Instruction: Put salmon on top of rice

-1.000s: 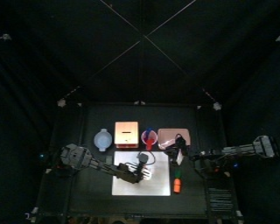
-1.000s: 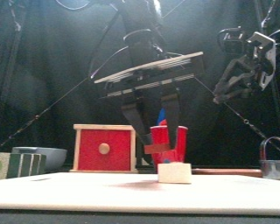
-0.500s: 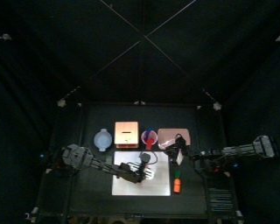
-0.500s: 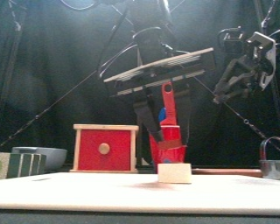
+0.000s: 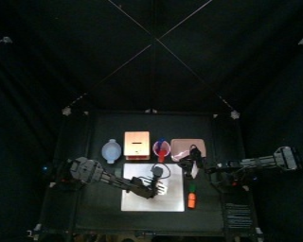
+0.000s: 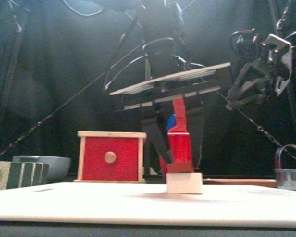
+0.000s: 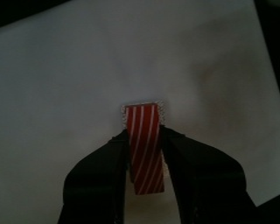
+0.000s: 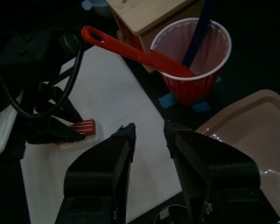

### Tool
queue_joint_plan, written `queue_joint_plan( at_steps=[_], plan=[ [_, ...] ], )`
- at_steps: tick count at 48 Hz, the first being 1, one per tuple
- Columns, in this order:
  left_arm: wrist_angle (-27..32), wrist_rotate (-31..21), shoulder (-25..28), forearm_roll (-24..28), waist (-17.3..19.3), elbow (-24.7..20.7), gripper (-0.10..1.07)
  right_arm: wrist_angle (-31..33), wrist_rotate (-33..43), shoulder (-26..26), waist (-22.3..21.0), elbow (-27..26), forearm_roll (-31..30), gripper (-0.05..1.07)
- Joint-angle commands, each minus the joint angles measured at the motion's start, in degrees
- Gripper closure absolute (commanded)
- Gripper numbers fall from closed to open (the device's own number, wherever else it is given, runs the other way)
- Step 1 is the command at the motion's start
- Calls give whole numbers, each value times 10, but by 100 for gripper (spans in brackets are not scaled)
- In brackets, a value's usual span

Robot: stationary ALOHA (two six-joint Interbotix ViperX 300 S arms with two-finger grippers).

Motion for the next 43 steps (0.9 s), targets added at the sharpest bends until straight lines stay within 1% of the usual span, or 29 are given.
queue_joint_plan(
  at_steps=[1,19,26,32,40,43],
  plan=[
    [-5,0,-8,-3,2,-16,33,0,-1,-4,1,-5,0,30],
    [-8,0,-6,-2,2,-15,32,0,-1,-4,1,-6,5,30],
    [-7,1,-11,-1,0,-14,30,0,-1,-4,1,-7,5,30],
    [-7,1,-13,4,-2,-13,23,0,-1,-4,1,-7,5,30],
    [-3,0,-20,13,-3,-14,9,0,-1,-4,1,-6,5,30],
    [-1,1,-23,15,-4,-16,5,0,-1,-5,1,-6,5,30]
  ],
)
